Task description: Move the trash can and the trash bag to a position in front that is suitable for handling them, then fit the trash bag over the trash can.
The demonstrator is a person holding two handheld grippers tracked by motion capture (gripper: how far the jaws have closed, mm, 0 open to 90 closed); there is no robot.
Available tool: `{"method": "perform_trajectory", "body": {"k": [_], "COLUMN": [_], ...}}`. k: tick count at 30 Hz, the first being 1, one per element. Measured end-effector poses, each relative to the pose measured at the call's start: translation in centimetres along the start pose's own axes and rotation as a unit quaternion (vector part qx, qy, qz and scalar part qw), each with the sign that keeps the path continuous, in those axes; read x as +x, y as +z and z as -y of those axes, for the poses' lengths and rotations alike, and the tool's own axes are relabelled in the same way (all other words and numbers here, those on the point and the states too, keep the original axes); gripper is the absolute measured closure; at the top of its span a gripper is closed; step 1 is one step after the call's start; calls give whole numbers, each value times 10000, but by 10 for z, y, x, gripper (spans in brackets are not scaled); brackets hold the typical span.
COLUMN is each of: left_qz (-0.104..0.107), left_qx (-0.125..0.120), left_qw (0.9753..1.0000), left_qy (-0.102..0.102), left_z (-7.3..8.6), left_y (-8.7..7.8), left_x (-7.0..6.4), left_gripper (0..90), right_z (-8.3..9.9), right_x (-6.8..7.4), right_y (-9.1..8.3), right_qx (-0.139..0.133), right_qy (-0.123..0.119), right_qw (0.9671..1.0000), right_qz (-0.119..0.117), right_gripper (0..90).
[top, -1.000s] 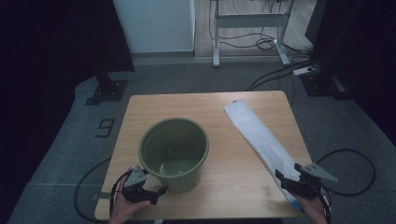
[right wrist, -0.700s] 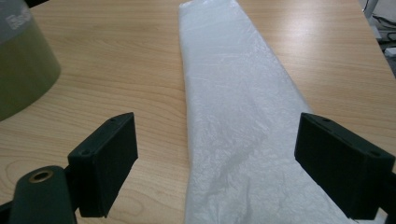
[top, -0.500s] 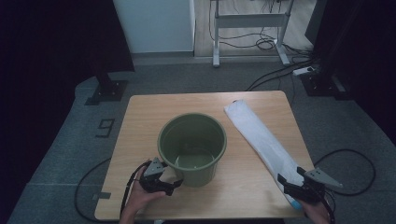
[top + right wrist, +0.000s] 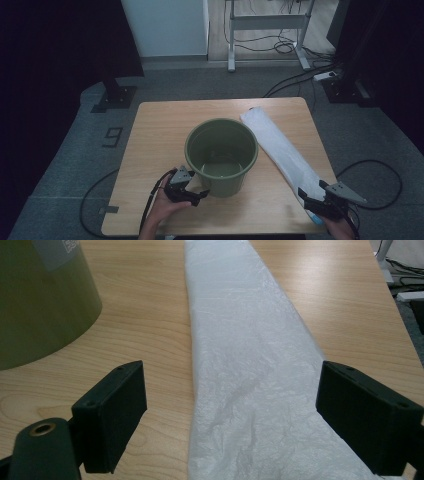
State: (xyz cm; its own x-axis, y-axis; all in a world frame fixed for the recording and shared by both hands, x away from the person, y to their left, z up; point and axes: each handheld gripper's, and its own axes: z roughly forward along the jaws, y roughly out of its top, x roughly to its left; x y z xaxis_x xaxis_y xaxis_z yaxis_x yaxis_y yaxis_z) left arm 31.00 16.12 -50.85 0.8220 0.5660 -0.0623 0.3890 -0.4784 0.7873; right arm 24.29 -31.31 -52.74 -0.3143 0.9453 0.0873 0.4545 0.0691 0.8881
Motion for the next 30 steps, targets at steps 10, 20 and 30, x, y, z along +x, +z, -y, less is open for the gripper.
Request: {"method": "perform_trajectory", "body": {"k": [10, 20, 30], "left_qz": [-377, -912, -1007], "left_qx": [24, -20, 107], "left_qw": [9993, 9951, 9936], "left_qy": [3, -382, -497], "left_z": [-7, 6, 11], "left_y": [1, -24, -29], "left_x": [-4, 12, 23], "left_gripper": [131, 137, 140], "right_z": [1, -3, -18], "right_x": [1, 6, 20], "right_y": [-3, 0, 32], "right_qx": [-9, 72, 484], "right_qy": [-9, -118, -58], "right_qw": [10000, 9998, 9985], "right_qz": [-23, 150, 237], "right_gripper": [125, 125, 125]}}
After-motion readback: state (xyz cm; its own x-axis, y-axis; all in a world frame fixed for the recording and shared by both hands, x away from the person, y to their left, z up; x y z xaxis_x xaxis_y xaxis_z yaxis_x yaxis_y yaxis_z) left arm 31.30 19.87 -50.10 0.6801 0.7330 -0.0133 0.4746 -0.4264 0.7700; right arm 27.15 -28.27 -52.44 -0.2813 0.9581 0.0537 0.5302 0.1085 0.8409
